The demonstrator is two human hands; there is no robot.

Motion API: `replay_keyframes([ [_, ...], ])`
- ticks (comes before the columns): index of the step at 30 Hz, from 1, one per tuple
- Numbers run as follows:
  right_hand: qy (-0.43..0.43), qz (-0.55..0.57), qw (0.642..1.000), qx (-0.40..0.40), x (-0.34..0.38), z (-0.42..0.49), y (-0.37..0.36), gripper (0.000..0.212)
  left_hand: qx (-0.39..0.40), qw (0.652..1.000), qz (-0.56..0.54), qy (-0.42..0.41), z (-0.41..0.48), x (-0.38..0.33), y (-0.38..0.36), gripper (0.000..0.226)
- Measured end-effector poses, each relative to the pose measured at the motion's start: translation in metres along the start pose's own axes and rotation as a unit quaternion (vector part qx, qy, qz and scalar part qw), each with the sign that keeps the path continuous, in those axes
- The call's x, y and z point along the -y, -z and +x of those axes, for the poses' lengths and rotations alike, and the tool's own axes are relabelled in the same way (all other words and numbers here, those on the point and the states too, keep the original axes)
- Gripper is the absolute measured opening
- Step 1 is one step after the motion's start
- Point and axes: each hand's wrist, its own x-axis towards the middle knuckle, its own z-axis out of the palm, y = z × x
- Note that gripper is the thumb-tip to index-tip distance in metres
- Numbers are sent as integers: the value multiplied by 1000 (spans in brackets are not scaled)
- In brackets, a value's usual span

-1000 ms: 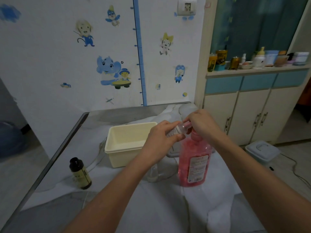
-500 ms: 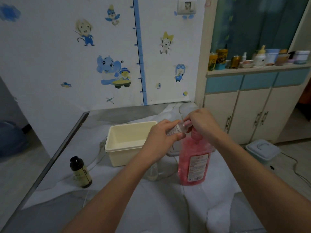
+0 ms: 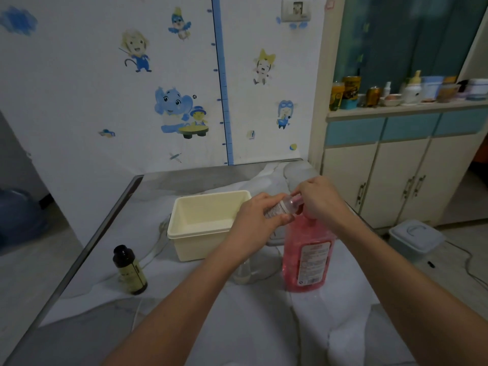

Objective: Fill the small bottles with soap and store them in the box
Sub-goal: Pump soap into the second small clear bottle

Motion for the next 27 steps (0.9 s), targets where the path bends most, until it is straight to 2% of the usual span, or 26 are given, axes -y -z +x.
replay_keyframes([
  [2, 7, 20, 1000, -17, -2, 3, 1, 14, -1, 1000, -5, -8, 1, -3, 3, 39],
  [6, 10, 38, 999, -14, -3, 11, 4, 29, 3, 1000, 8, -12, 5, -5, 5, 40],
  [12, 26, 9, 999, -25, -14, 11, -3, 29, 1, 1000, 4, -3, 2, 3, -1, 38],
  [15, 14, 34, 999, -32, -15, 8, -4, 29, 1, 1000, 5, -1, 0, 4, -2, 39],
  [18, 7, 45, 998, -32, -12, 7, -1, 16, 2, 1000, 7, -1, 0, 2, -1, 38],
  [21, 14, 37, 999, -24, -4, 5, 3, 14, 3, 1000, 9, -14, 3, -3, 3, 38],
  [24, 8, 39, 999, -18, -5, 11, 4, 26, 10, 1000, 11, -24, 4, -4, 6, 36],
  [27, 16, 17, 999, -22, -10, 13, 0, 25, 8, 1000, 9, -20, 3, 1, 3, 38],
])
